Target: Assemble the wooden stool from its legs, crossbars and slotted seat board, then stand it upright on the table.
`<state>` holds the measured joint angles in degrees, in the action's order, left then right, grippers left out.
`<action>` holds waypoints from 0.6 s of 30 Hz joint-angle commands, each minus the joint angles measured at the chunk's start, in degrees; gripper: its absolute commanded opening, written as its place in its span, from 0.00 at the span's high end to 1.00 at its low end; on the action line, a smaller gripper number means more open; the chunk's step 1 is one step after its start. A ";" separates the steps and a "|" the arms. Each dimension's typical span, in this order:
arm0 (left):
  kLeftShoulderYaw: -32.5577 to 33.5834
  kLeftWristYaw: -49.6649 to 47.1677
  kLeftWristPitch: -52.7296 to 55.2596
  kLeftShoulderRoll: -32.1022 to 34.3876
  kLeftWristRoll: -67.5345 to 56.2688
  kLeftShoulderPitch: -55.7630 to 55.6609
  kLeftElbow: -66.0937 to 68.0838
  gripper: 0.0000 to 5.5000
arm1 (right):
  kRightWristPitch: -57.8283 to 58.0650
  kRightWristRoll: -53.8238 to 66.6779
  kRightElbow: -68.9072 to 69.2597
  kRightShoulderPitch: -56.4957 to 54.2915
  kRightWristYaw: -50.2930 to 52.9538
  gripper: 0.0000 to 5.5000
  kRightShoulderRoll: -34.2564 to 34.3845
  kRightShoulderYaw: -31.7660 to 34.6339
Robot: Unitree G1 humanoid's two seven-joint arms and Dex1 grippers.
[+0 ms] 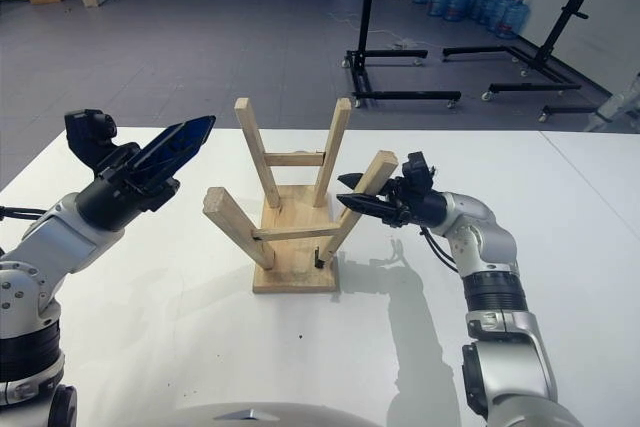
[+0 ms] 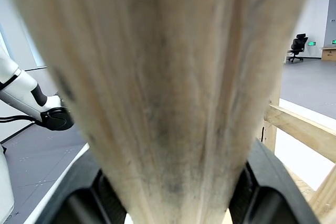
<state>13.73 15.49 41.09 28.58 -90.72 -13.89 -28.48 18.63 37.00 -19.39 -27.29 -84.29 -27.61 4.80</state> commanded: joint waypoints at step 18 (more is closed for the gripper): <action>-1.14 -0.06 0.00 -0.50 1.17 0.63 -0.78 0.02 | -3.50 -4.16 5.22 2.19 -2.12 0.63 -0.60 -4.51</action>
<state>13.17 15.53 41.07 28.01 -89.85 -13.56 -28.59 15.14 33.68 -15.35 -27.06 -86.94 -27.92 0.47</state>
